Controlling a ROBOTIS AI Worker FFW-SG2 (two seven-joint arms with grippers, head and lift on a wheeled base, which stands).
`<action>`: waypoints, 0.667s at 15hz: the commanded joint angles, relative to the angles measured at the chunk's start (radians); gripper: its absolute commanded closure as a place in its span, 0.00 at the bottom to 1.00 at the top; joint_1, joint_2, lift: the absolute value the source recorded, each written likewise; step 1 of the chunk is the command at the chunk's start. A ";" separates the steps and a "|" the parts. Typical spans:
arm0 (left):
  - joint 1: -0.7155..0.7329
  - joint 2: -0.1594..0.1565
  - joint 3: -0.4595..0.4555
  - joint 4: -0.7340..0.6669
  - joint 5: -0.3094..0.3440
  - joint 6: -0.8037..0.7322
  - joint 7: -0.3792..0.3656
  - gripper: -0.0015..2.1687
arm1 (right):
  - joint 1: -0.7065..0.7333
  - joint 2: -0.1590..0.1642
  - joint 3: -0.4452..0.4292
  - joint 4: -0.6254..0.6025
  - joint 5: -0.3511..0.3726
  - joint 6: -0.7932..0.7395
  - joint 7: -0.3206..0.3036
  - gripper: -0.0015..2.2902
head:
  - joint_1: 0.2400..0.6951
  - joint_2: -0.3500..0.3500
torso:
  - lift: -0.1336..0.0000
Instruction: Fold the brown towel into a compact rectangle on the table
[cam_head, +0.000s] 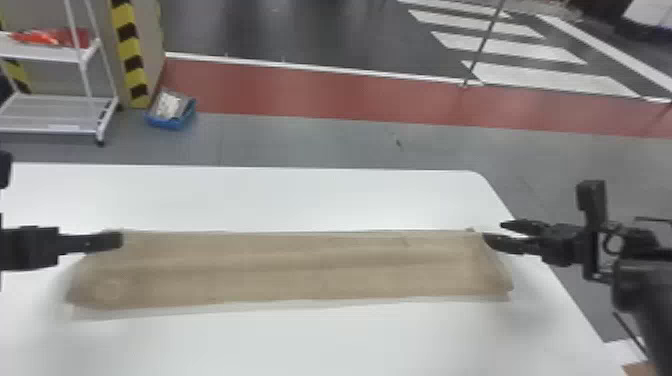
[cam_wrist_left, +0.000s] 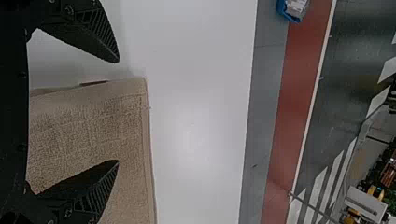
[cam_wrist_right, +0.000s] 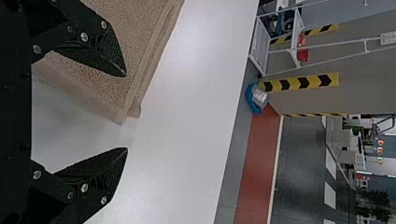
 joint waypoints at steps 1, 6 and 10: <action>0.001 0.001 -0.009 0.000 -0.005 0.000 0.001 0.06 | 0.000 0.000 -0.004 -0.007 -0.004 0.007 0.003 0.16 | 1.00 0.15 | 0.07; 0.005 0.002 -0.008 -0.008 -0.005 0.012 0.001 0.06 | 0.002 -0.002 -0.008 -0.015 -0.004 0.016 0.012 0.16 | 1.00 0.15 | 0.07; 0.031 0.011 0.000 -0.063 -0.006 0.071 0.003 0.06 | 0.011 -0.003 -0.018 -0.032 -0.005 0.038 0.018 0.16 | 1.00 0.15 | 0.07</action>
